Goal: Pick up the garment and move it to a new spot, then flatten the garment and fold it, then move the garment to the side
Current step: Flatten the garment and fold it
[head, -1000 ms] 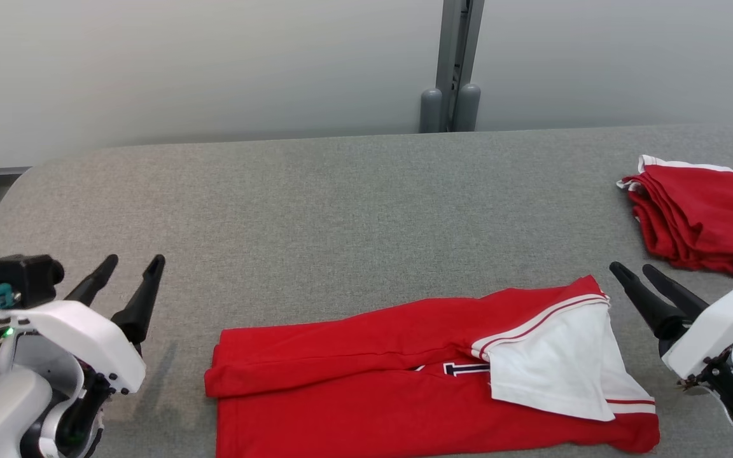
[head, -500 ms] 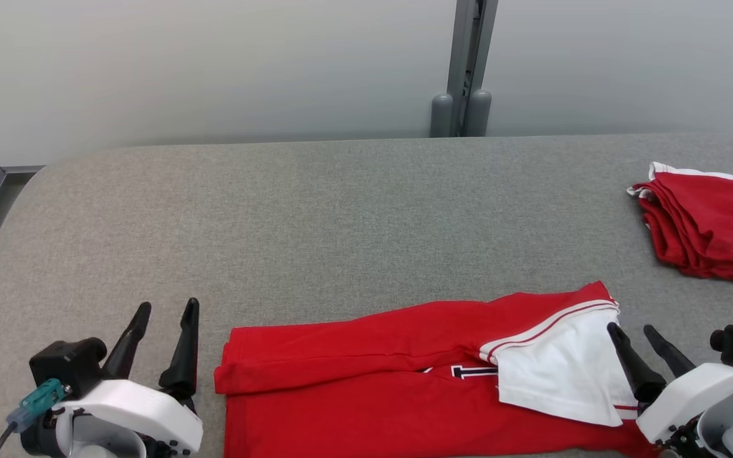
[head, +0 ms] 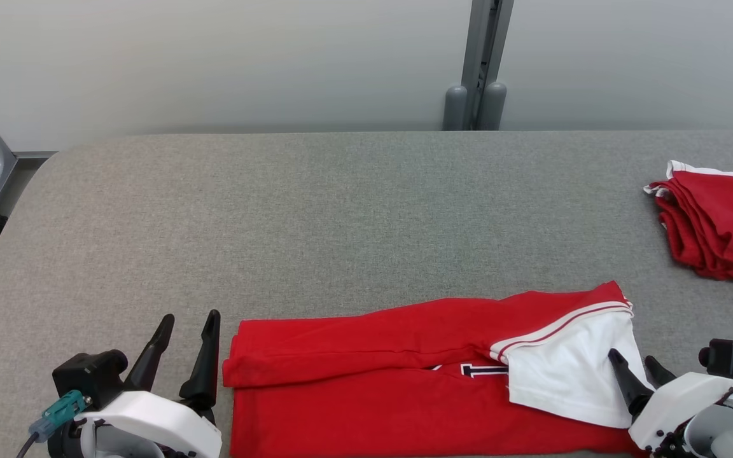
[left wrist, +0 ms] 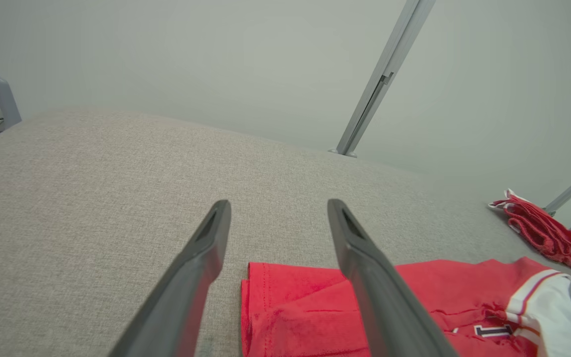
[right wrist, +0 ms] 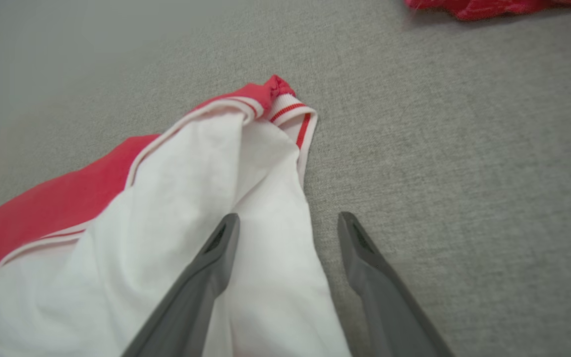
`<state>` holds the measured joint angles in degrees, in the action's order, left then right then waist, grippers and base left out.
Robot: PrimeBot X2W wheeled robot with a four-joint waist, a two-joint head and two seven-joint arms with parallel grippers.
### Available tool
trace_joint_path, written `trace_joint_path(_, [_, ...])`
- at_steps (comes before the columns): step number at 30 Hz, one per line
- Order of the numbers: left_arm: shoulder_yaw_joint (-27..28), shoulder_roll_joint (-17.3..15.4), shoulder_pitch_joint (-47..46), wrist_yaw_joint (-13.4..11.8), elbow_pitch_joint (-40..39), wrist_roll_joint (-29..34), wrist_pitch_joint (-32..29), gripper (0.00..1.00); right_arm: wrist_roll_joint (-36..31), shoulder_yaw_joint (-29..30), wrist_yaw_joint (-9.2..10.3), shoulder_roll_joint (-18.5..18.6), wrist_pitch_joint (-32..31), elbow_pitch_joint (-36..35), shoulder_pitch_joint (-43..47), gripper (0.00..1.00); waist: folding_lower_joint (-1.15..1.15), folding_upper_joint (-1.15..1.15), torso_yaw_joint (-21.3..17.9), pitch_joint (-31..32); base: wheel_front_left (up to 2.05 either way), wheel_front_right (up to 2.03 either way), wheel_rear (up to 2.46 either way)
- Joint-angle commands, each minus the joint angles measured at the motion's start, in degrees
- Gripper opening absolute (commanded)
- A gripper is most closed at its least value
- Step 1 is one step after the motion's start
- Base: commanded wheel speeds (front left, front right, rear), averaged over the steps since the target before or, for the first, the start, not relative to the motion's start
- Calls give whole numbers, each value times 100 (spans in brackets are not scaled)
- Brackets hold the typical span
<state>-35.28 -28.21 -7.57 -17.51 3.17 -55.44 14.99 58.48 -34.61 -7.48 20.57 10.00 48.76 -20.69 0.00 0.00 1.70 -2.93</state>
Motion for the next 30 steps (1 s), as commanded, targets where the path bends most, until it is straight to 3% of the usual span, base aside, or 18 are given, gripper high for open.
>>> trace_joint_path(1, [20,-10,-65,38,35,53,23,100,1,17,-4,-27,-39,31,-68,100,0,0,14,-12,0,0,0])
trace_joint_path(12, [-75,70,-150,202,256,45,-13,100,366,-59,-4,-428,-844,365,-17,100,0,0,124,-2,0,0,0])
trace_joint_path(13, [-85,77,-154,207,264,41,-19,100,370,-81,-4,-439,-874,369,-14,86,0,0,133,7,0,0,0])
trace_joint_path(14, [-90,81,-158,209,271,36,-24,100,372,-98,-4,-440,-888,365,-16,46,0,0,142,14,0,0,0])
trace_joint_path(15, [-94,82,-162,212,277,32,-24,100,368,-112,-9,-436,-889,358,-17,29,0,0,150,20,0,0,0])
trace_joint_path(16, [-96,82,-164,214,282,27,-28,100,346,-128,-9,-423,-868,348,-27,0,0,0,158,25,0,0,0])
trace_joint_path(30, [-75,156,-121,233,297,14,-13,100,272,25,-3,72,-260,187,-334,0,0,0,75,44,0,0,0])
